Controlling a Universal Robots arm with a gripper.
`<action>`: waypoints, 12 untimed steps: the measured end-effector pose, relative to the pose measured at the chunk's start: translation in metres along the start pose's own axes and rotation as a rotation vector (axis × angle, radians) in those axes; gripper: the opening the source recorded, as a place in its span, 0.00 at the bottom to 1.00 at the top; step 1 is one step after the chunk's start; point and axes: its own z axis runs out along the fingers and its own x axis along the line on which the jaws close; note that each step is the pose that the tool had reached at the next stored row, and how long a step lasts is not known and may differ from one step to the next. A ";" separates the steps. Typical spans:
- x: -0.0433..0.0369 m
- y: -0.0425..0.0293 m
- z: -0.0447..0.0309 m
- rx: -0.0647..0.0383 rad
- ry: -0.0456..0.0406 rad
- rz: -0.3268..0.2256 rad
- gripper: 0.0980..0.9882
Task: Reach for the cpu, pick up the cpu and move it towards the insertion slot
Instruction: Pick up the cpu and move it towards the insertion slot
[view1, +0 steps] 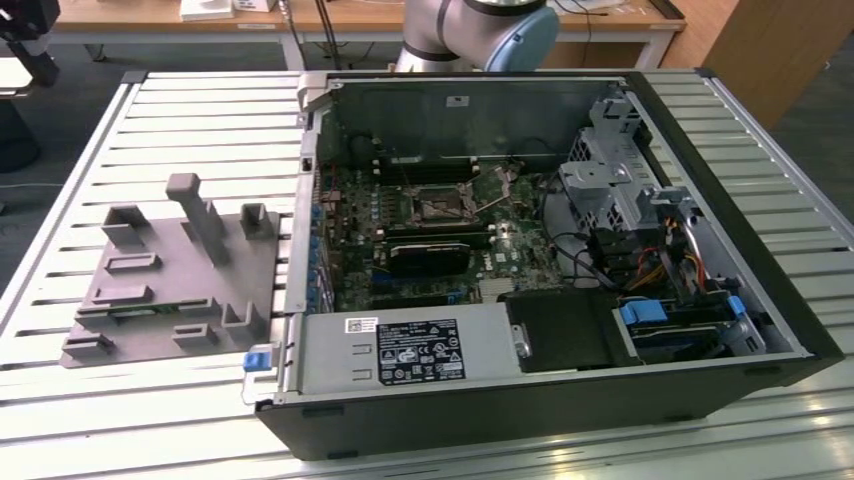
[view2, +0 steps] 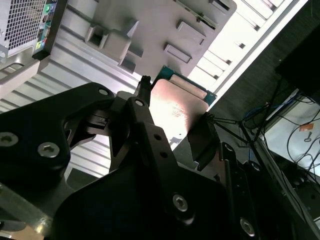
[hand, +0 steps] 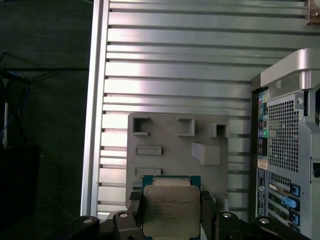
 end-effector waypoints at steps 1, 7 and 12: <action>-0.0013 0.0000 -0.0006 0.000 0.0000 0.000 0.50; -0.0109 0.0000 -0.0037 0.000 0.0001 0.000 0.50; -0.0191 -0.0001 -0.0057 0.000 0.0000 0.000 0.50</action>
